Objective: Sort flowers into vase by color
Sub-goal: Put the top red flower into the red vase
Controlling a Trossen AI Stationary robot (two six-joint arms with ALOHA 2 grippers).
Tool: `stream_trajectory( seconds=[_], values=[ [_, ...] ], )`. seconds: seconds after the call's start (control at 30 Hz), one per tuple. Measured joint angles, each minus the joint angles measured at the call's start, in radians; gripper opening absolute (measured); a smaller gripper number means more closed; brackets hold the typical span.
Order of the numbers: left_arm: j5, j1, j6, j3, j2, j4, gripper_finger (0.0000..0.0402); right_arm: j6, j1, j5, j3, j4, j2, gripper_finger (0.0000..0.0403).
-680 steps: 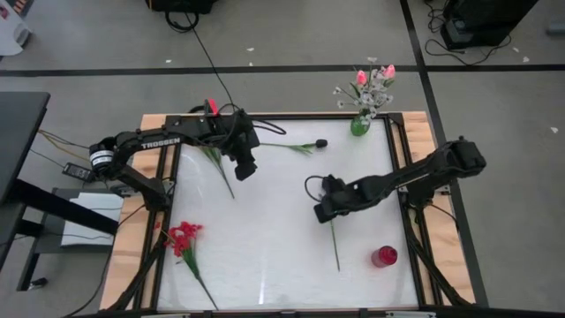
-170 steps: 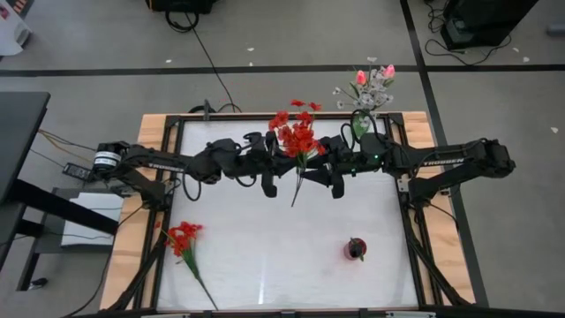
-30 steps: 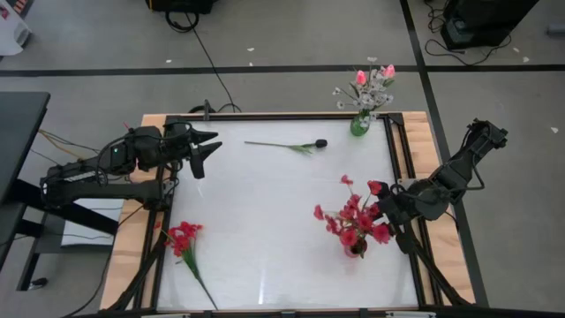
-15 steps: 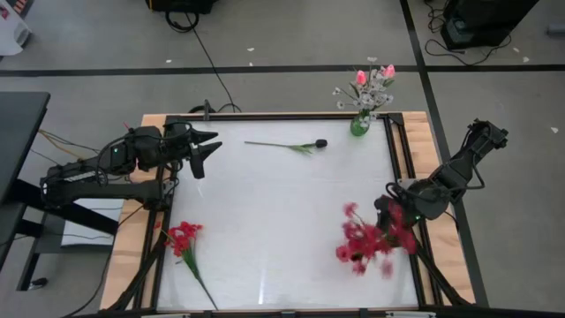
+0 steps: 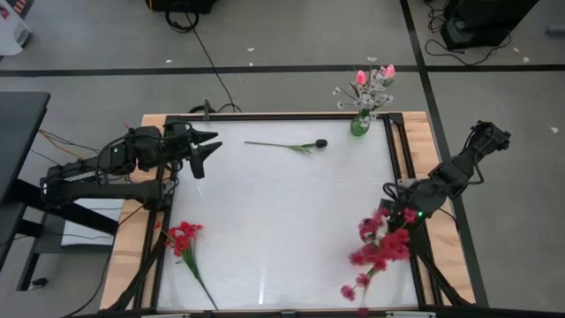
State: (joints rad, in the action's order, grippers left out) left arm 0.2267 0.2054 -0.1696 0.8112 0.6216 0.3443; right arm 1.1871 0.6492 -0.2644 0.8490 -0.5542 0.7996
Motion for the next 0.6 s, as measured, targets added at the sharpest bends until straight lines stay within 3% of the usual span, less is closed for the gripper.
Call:
stream_trajectory(
  seconds=[0.23,0.47,0.6],
  values=[
    [0.000,0.000,0.000,0.000,0.000,0.000,0.0167,-0.102,-0.017,0.022,0.001,0.011,-0.049,0.0194],
    [0.000,0.000,0.000,0.000,0.000,0.000,0.0167,-0.162,0.057,0.061,0.001,-0.099,-0.049,0.0194],
    [0.000,0.000,0.000,0.000,0.000,0.000,0.0167,-0.139,0.100,0.025,0.001,-0.063,-0.056,0.0194]
  ],
)
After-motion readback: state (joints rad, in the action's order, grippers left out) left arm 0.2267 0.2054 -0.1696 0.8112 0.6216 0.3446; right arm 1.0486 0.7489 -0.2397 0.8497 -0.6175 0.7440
